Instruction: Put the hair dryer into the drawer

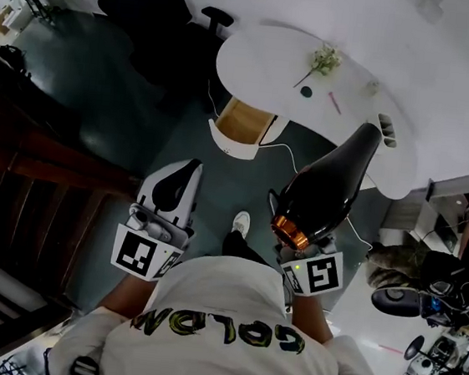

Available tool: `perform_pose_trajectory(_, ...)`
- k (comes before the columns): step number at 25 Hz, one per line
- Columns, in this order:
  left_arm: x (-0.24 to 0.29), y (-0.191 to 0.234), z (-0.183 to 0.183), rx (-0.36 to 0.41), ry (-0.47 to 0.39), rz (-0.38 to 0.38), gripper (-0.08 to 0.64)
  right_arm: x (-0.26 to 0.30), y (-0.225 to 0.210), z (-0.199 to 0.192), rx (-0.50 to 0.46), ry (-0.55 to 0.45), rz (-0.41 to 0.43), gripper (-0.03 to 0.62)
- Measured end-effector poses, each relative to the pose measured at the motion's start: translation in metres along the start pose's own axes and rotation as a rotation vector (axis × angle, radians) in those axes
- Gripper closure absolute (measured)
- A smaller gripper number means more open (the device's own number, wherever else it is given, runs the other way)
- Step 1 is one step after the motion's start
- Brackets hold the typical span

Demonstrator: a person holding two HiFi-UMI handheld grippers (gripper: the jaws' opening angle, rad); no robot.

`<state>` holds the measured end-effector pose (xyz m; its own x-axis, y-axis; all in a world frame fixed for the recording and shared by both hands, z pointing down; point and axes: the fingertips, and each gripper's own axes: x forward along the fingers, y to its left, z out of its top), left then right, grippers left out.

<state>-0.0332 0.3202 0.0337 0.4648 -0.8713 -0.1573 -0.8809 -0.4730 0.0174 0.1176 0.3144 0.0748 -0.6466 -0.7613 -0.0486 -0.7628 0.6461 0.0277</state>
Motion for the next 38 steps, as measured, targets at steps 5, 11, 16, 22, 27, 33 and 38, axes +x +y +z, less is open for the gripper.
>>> perform_pose_trajectory(5,0.054,0.010,-0.007,0.008,0.006,0.020,0.549,0.029,-0.048,-0.002,-0.002,0.000,0.019,0.354)
perform_pose_trajectory(11,0.098,0.027,-0.019,0.006,0.025,0.039,0.549,0.063,-0.087,-0.010,-0.002,0.021,0.038,0.354)
perform_pose_trajectory(16,0.118,0.049,-0.034,-0.008,0.044,0.054,0.549,0.091,-0.100,-0.023,0.006,0.043,0.054,0.354)
perform_pose_trajectory(22,0.148,0.089,-0.044,-0.024,0.043,0.051,0.549,0.137,-0.110,-0.030,0.009,0.060,0.055,0.354)
perform_pose_trajectory(27,0.185,0.141,-0.046,-0.044,0.035,0.023,0.549,0.198,-0.121,-0.029,-0.007,0.070,0.034,0.354)
perform_pose_trajectory(33,0.224,0.210,-0.038,-0.047,0.026,-0.014,0.549,0.276,-0.127,-0.021,-0.009,0.073,0.008,0.354)
perform_pose_trajectory(38,0.249,0.249,-0.039,-0.061,0.028,-0.044,0.549,0.317,-0.131,-0.019,-0.012,0.075,-0.014,0.354)
